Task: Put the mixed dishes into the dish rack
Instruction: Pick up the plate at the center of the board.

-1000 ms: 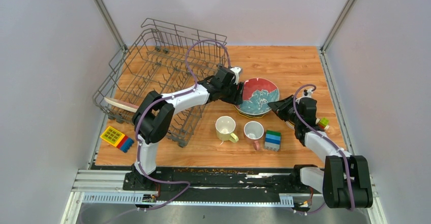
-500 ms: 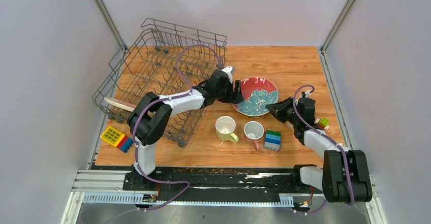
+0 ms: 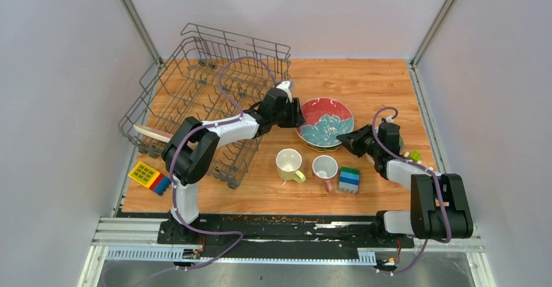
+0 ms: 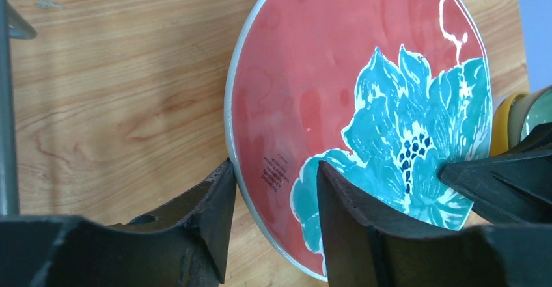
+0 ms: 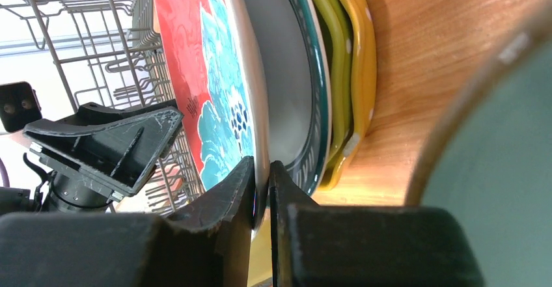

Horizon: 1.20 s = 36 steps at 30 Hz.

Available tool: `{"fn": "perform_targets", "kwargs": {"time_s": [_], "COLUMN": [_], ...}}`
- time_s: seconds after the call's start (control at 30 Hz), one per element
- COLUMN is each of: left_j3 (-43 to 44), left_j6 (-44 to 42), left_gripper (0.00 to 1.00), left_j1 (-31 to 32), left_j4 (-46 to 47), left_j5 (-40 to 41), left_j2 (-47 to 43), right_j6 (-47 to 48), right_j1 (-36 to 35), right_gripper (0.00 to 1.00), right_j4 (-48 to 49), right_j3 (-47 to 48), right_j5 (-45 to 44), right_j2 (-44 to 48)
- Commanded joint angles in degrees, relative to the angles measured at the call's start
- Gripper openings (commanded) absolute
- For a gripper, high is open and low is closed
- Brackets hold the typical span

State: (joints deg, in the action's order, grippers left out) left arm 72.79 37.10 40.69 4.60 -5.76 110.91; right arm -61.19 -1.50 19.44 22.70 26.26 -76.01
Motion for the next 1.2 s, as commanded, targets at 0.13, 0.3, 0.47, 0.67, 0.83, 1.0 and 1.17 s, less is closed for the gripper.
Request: {"fn": "perform_targets", "kwargs": {"time_s": [0.13, 0.3, 0.47, 0.67, 0.83, 1.0, 1.17], "left_j3": [0.86, 1.99, 2.11, 2.02, 1.51, 1.31, 0.33], "left_j6": [3.61, 1.71, 0.24, -1.41, -2.08, -2.74, -2.79], "left_gripper": [0.35, 0.13, 0.06, 0.05, 0.05, 0.05, 0.05], "left_j1": [3.21, 3.26, 3.26, 3.26, 3.41, 3.96, 4.35], "left_j4": [8.44, 6.14, 6.38, 6.95, 7.05, 6.88, 6.88], "left_j5": [-9.82, -10.02, -12.46, -17.83, -20.88, -23.15, -23.36], "left_j2": [-1.51, -2.19, -2.93, -3.35, -3.91, -4.16, -5.13], "right_j6": [1.0, 1.27, 0.14, -1.34, -1.81, -2.28, -3.5], "right_j1": [-3.04, -3.9, -3.97, -4.06, -4.24, -4.81, -5.25], "right_gripper": [0.0, 0.05, 0.11, 0.19, 0.25, 0.28, 0.28], "right_j4": [8.22, 8.42, 10.23, 11.66, 11.78, 11.85, 12.07], "right_j3": [6.07, 6.88, 6.01, 4.11, 2.62, 1.86, 0.51], "right_j5": [10.12, 10.34, 9.94, 8.41, 6.48, 4.73, 1.99], "right_j2": [-1.25, -0.91, 0.17, 3.21, 5.45, 6.64, 8.28]}}
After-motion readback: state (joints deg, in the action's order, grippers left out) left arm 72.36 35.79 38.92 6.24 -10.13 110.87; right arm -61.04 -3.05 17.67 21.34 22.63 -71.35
